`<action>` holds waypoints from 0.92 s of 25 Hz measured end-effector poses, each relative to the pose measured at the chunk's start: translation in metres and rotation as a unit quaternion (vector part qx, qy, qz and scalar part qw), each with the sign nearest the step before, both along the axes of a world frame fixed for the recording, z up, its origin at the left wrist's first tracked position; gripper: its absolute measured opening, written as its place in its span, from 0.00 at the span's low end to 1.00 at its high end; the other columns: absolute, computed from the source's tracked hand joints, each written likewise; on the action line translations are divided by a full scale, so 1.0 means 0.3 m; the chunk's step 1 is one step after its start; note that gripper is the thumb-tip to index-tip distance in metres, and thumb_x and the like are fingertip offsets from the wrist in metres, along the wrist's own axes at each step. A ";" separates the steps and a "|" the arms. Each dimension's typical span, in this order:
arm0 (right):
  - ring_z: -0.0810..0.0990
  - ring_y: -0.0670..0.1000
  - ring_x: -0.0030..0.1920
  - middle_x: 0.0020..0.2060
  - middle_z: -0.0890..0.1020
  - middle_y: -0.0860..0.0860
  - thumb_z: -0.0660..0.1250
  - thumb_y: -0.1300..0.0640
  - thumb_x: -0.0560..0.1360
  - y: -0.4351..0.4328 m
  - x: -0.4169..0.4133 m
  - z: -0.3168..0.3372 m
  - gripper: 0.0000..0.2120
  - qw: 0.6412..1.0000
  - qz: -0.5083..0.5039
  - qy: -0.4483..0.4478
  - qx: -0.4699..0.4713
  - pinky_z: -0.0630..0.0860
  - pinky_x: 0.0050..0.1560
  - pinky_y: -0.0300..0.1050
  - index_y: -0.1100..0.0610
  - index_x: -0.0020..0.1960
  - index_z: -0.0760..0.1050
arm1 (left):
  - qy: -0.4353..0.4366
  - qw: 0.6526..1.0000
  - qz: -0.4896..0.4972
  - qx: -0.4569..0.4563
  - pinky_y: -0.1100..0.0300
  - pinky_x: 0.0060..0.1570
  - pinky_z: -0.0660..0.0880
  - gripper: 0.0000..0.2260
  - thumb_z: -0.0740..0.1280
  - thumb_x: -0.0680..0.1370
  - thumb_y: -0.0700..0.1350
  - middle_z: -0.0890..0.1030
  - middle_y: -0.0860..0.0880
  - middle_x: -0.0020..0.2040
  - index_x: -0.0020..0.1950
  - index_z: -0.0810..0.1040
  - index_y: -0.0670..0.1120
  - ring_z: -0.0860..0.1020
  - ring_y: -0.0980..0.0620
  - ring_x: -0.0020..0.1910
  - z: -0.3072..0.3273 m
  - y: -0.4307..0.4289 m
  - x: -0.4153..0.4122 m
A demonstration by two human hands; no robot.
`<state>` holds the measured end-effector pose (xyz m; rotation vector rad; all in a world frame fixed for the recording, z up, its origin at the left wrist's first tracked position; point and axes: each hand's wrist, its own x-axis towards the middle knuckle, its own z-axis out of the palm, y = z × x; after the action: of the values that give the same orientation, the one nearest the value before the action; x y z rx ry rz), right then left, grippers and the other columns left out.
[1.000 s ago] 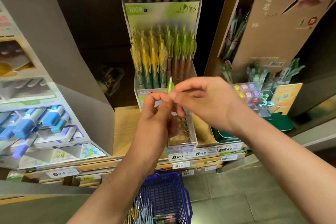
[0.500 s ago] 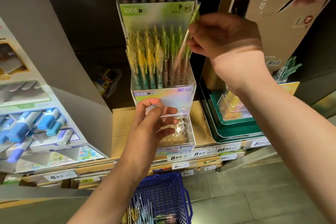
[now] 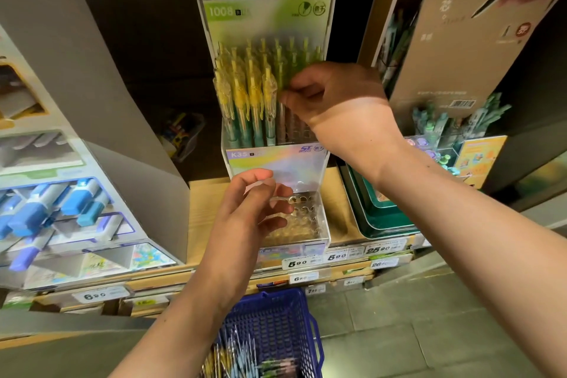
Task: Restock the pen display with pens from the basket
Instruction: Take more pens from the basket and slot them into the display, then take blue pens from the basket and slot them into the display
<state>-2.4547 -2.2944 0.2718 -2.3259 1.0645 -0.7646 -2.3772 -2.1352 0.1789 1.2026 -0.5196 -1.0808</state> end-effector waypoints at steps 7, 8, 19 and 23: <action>0.84 0.47 0.45 0.44 0.87 0.46 0.69 0.44 0.77 0.009 -0.019 0.006 0.13 1.000 0.001 0.021 0.016 0.77 0.51 0.42 0.53 0.50 0.85 | -0.004 1.000 0.011 -0.003 0.53 0.47 0.75 0.08 0.62 0.84 0.46 0.84 0.45 0.49 0.59 0.77 0.47 0.81 0.47 0.45 0.021 -0.005 -0.003; 0.83 0.44 0.44 0.42 0.86 0.44 0.69 0.43 0.77 0.014 -0.028 0.005 0.13 0.999 -0.009 -0.012 0.044 0.78 0.50 0.41 0.52 0.49 0.85 | -0.001 1.000 0.012 -0.006 0.53 0.47 0.75 0.08 0.61 0.84 0.47 0.84 0.45 0.48 0.59 0.77 0.47 0.81 0.48 0.44 0.029 -0.005 -0.003; 0.83 0.45 0.43 0.43 0.85 0.44 0.65 0.47 0.78 0.370 -0.190 -0.158 0.11 0.899 0.108 -0.232 0.355 0.80 0.43 0.39 0.51 0.55 0.81 | -0.045 0.998 0.044 -0.004 0.59 0.37 0.75 0.10 0.58 0.81 0.51 0.82 0.45 0.39 0.54 0.78 0.50 0.78 0.47 0.36 0.024 0.222 0.003; 0.84 0.44 0.45 0.46 0.84 0.44 0.66 0.46 0.79 0.477 -0.253 -0.341 0.06 0.887 0.145 -0.198 0.392 0.80 0.43 0.39 0.44 0.53 0.79 | -0.041 0.993 0.098 0.060 0.59 0.35 0.73 0.12 0.56 0.84 0.45 0.82 0.46 0.37 0.50 0.80 0.52 0.78 0.49 0.33 -0.146 0.332 -0.046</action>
<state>-2.5306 -2.1513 0.1696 -1.4968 0.6433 -0.5183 -2.3909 -2.0356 0.1350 1.3771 -0.3939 -0.9074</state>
